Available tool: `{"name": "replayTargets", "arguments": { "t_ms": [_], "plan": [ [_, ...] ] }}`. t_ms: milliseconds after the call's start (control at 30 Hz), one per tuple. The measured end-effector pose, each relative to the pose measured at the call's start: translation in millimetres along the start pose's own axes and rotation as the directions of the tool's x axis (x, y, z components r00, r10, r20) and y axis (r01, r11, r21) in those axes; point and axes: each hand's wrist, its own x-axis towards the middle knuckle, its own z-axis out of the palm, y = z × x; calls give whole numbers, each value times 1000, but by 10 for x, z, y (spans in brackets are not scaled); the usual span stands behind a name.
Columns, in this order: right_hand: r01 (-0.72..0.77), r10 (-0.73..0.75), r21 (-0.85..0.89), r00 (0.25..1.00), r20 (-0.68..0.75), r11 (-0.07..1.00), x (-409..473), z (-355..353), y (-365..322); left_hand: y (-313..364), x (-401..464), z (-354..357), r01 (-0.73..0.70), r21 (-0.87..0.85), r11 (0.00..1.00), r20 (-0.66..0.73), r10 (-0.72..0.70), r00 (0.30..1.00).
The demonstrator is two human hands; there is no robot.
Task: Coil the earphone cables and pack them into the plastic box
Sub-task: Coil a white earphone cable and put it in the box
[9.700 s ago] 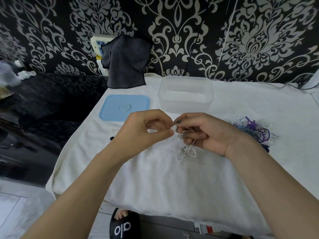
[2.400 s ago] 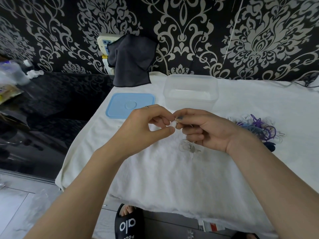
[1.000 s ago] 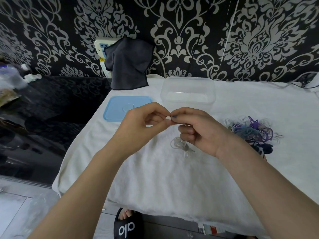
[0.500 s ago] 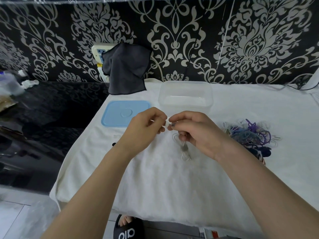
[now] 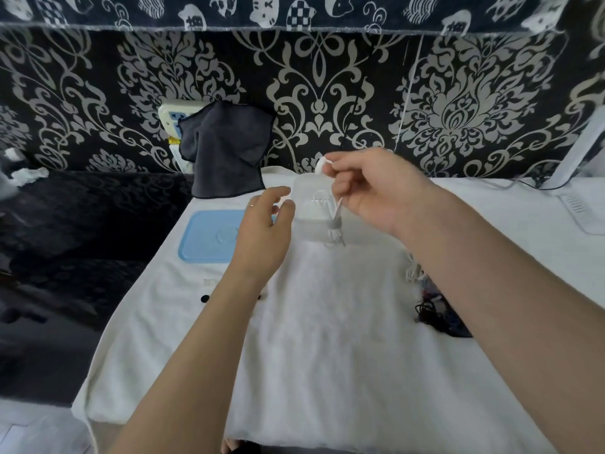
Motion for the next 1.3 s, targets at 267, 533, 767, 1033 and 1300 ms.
{"name": "replayTargets", "arguments": {
  "t_ms": [267, 533, 767, 1033, 1300],
  "plan": [
    [-70, 93, 139, 982, -162, 988, 683, 138, 58, -60, 170, 89, 116, 8, 993, 157, -116, 981],
    [-195, 143, -146, 940, -309, 970, 966, -21, 355, -106, 256, 188, 113, 79, 991, 118, -121, 986],
    [-261, 103, -839, 965, -242, 477, 1034, -91, 345, -105, 242, 209, 96, 108, 990, 118, -109, 987],
    [-237, 355, -928, 926, -127, 287, 913, -92, 199, -115, 212, 198, 65, 135, 989, 130, -83, 988],
    [-201, 134, -710, 980, -150, 675, 1051, -69, 310, -101, 196, 175, 62, 131, 989, 135, -79, 988]
  ]
}}
